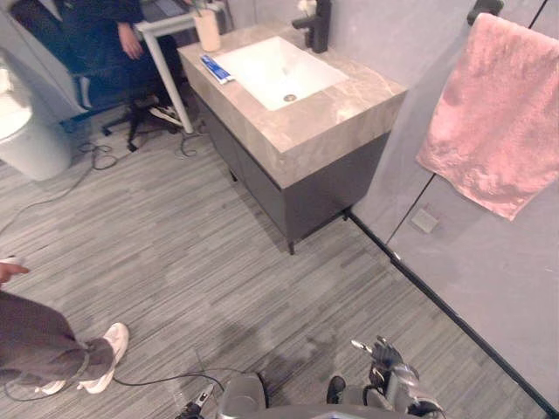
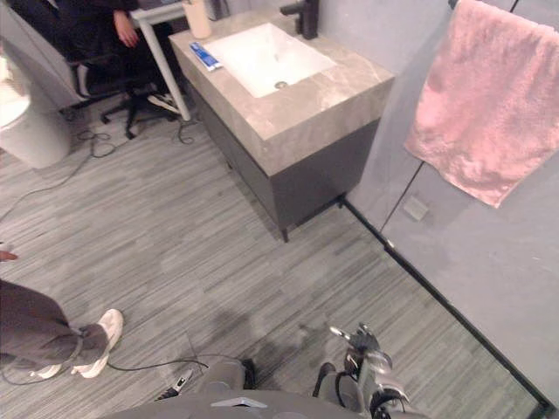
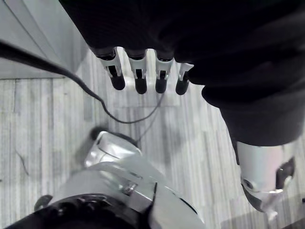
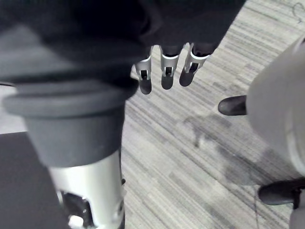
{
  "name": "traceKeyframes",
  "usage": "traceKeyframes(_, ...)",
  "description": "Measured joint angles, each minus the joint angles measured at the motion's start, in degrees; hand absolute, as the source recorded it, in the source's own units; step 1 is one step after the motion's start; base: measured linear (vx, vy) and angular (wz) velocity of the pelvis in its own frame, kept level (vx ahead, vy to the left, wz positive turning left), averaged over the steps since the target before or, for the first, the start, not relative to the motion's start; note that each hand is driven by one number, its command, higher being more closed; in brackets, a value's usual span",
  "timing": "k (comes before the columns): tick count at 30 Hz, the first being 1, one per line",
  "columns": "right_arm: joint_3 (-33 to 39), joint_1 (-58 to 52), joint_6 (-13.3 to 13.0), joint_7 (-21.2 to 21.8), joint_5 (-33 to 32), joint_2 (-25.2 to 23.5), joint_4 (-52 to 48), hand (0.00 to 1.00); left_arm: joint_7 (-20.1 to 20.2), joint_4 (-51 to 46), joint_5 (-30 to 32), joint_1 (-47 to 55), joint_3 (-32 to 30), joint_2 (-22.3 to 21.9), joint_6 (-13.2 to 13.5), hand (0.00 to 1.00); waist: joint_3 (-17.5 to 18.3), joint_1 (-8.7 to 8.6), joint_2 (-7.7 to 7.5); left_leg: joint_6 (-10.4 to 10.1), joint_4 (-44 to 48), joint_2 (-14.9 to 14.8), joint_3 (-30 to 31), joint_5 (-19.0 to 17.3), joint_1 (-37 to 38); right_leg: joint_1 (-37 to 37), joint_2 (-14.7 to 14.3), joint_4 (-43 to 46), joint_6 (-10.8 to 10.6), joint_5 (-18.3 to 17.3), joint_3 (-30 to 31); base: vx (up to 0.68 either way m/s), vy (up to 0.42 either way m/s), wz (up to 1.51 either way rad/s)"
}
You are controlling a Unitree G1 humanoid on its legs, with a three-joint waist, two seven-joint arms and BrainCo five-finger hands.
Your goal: Organize washtable
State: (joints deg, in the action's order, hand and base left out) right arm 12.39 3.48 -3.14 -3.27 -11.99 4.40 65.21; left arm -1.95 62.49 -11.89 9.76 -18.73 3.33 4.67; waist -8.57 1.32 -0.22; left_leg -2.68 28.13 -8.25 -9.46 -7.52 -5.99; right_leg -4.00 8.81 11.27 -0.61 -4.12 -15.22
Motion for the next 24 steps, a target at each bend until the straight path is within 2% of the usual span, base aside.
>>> traceKeyframes(2,2.1,-2.4,0.1,-0.6,-0.3,0.1,0.1,0.00,-0.3,-0.3,0.5,-0.7,0.2,0.1,0.1,0.00,0.1,-1.24,0.15,-0.8,-1.1,-1.7,-1.1,-0.7,4.6,1.4,0.6,-3.2,-0.5,1.5,-2.2,-0.12,0.153,0.85)
traceKeyframes(3,2.7,-3.5,0.1,-0.7,-0.3,0.2,0.1,0.00,-0.5,-0.6,1.3,-0.9,0.2,-0.2,0.1,0.00,0.7,-1.52,0.78,-4.4,-7.5,-2.1,-1.5,-0.6,7.6,1.7,0.3,-5.5,-1.7,2.9,-3.1,-0.10,0.262,0.87)
traceKeyframes(4,4.7,-4.2,0.1,-0.8,-0.3,0.6,0.1,0.00,-0.8,-0.8,1.8,-1.1,0.6,-0.9,0.1,0.00,2.2,-2.29,2.68,-6.4,-19.3,-1.3,-1.5,-0.6,10.9,1.6,-0.5,-9.8,-3.1,5.8,-4.4,-0.04,0.243,0.76)
traceKeyframes(5,5.9,-4.3,0.1,-0.8,-0.3,0.7,0.1,0.00,-0.9,-0.9,2.0,-1.5,0.9,-1.1,0.1,0.00,2.4,-2.86,3.07,-5.7,-23.5,-1.2,-1.5,-1.0,11.5,1.6,-0.9,-11.7,-3.8,7.5,-5.2,-0.07,0.376,0.97)
traceKeyframes(6,8.5,-4.4,0.9,-1.1,-0.2,-0.5,1.2,0.00,-1.0,-0.8,2.2,-3.5,2.4,-0.2,0.0,0.00,1.8,-2.61,1.21,-3.6,-26.0,1.3,-0.4,0.1,10.4,2.7,-0.1,-16.6,-4.4,10.8,-6.3,-0.06,0.304,0.64)
traceKeyframes(8,9.6,-4.5,1.4,-1.2,-0.2,-1.0,2.1,0.00,-1.1,-0.7,2.4,-3.5,3.3,0.8,0.0,0.00,1.7,-2.40,0.03,-2.8,-25.2,3.0,0.3,0.3,10.4,3.5,1.5,-16.5,-4.4,11.4,-6.1,-0.02,0.241,0.39)
traceKeyframes(9,10.6,-5.3,1.5,-1.2,0.2,-1.0,2.3,0.00,-1.1,-0.7,3.4,-3.0,4.4,1.3,-0.1,0.00,2.2,-2.57,-0.22,-1.8,-24.7,4.1,0.8,-0.4,11.3,5.6,2.7,-16.5,-5.0,11.9,-6.1,0.02,0.183,0.27)
traceKeyframes(11,10.8,-5.7,1.5,-1.2,0.3,-1.0,2.3,0.00,-1.1,-0.3,3.8,-2.7,5.4,1.3,0.0,0.00,3.4,-2.43,0.00,-1.1,-24.8,5.2,1.0,-0.8,11.8,6.2,3.7,-16.5,-5.2,12.0,-6.1,0.06,0.158,0.12)
traceKeyframes(14,10.8,-5.1,1.9,-1.2,0.3,-1.2,2.3,0.00,-1.1,0.8,3.8,-2.6,5.7,1.4,0.1,0.00,3.9,-2.41,-0.05,-0.9,-24.8,5.8,1.0,-0.9,11.8,6.1,4.2,-16.5,-5.6,12.6,-5.9,0.05,0.054,-0.01)
traceKeyframes(20,11.3,-4.7,2.0,-0.5,2.2,-0.8,2.4,0.00,-0.9,4.0,3.8,-2.9,4.6,1.4,0.1,0.00,4.3,-2.14,0.88,-1.1,-25.1,5.0,2.5,-0.8,13.0,7.2,3.0,-16.5,-5.8,12.7,-6.5,0.09,-0.030,0.04)
traceKeyframes(22,11.3,-4.5,2.0,-0.4,2.5,-0.9,2.6,0.00,-0.9,4.8,3.8,-3.0,3.0,1.4,0.1,0.00,4.3,-2.15,0.79,-1.1,-25.2,5.0,3.4,-0.8,13.7,8.4,3.0,-16.5,-5.7,12.7,-7.4,0.05,-0.010,0.19)
traceKeyframes(24,10.8,-4.4,2.0,-0.4,2.5,-0.9,2.9,0.00,-0.8,4.8,3.8,-3.0,2.6,1.5,0.2,0.00,4.1,-1.12,0.10,-1.0,-25.3,5.2,4.1,-0.9,14.5,9.6,3.3,-16.5,-5.7,12.7,-8.1,0.02,0.023,0.18)
